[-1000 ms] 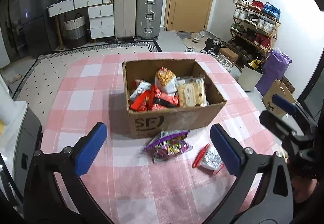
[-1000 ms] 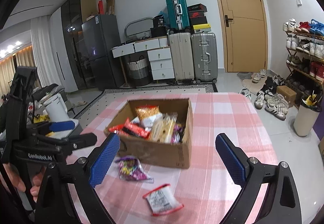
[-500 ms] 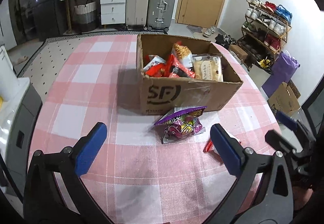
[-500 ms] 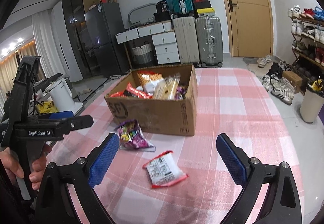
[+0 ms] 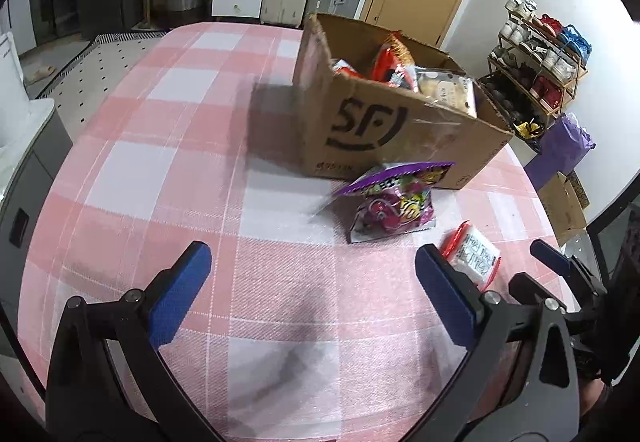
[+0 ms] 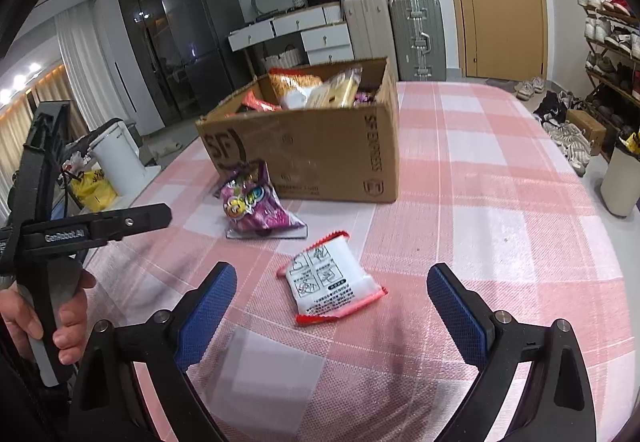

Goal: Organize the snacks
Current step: 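Withdraw both open grippers from the box toward the remaining snacks, then lower the right gripper onto the white-and-red pack and close it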

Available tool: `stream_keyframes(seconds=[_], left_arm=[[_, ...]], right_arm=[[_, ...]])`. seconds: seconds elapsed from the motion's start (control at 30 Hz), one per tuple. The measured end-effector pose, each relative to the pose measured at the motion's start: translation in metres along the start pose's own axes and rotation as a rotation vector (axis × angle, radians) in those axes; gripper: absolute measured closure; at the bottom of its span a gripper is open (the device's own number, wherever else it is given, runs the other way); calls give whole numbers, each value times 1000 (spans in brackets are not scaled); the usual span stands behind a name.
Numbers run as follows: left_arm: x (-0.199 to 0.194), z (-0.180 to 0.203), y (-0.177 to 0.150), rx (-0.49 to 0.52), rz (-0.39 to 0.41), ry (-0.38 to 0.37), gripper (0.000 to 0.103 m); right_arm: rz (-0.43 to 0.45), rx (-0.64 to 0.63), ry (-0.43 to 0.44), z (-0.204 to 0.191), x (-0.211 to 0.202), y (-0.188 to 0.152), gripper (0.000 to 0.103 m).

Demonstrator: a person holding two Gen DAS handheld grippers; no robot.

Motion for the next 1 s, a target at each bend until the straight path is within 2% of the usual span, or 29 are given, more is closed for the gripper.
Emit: stream_keyframes(seconds=[0.17, 0.5, 0.57, 0.67, 0.93, 1.0], left_arm=[[6, -8, -6, -21, -16, -2, 2], [14, -14, -13, -31, -35, -19, 2], [14, -16, -14, -37, -35, -21, 2], [16, -18, -16, -41, -38, -21, 2], [17, -19, -18, -42, -45, -26, 2], [17, -19, -18, -42, -46, -27, 2]], right_arm=[[-51, -29, 18, -6, 18, -7, 17], [-95, -70, 13, -13, 40, -11, 22], [-102, -77, 15, -14, 43, -10, 29], [-116, -96, 11, -17, 49, -11, 34], [-120, -147, 22, -28, 56, -9, 34], [-125, -161, 27, -32, 59, -8, 40]])
Point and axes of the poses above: each gripper's, at about its wrist camera, not at the fingertips, and x roughly the way its jaws point, z to its right, y to its top, the point moved 7 cm from there along x, roughly the way its jaws point, and after that the axes turned 13 degrees about -y, right-handed, at the moved point
